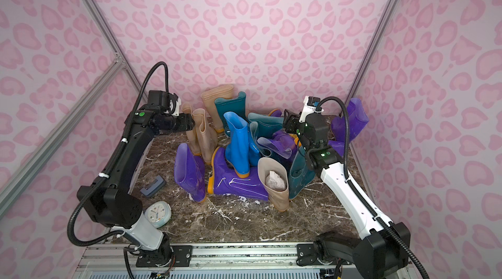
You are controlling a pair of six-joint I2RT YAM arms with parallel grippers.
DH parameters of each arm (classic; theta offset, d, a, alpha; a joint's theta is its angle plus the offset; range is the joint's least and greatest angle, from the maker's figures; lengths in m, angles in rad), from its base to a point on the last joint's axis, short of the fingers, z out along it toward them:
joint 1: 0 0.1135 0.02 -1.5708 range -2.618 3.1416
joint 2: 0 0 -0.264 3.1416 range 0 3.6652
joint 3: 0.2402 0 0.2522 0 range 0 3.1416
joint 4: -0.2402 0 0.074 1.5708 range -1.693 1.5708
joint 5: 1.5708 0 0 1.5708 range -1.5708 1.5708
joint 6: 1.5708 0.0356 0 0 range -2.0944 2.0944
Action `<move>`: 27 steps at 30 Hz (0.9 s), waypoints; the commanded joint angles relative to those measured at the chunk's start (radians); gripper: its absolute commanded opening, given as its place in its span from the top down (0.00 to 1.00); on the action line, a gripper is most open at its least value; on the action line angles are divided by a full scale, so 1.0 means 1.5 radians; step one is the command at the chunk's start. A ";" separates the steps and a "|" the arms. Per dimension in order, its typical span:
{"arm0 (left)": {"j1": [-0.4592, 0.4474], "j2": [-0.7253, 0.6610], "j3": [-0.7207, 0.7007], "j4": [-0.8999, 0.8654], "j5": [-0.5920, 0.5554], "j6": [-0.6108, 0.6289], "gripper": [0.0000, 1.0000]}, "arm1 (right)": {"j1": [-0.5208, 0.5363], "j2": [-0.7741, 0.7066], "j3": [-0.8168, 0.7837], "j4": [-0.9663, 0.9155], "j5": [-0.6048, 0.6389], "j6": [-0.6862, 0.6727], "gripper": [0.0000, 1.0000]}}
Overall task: Match and arrange rain boots in pairs
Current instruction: Adjust the rain boot at the corner of the board.
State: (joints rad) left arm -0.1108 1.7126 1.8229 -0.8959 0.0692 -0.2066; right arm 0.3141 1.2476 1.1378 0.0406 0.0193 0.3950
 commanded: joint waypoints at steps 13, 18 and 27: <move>0.023 0.154 0.135 -0.003 -0.233 0.103 0.98 | 0.001 0.013 -0.027 0.042 0.003 -0.022 0.33; 0.030 0.200 0.232 0.011 -0.276 0.151 0.98 | 0.001 0.025 -0.030 0.055 -0.015 -0.017 0.34; 0.047 0.212 0.271 0.067 -0.311 0.213 0.98 | 0.001 0.054 -0.007 0.049 -0.031 -0.016 0.36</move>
State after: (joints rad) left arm -0.0540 2.0296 2.2143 -0.9138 -0.3546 0.0818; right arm 0.3138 1.3190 1.1160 0.0860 -0.0143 0.3744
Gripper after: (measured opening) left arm 0.083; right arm 0.647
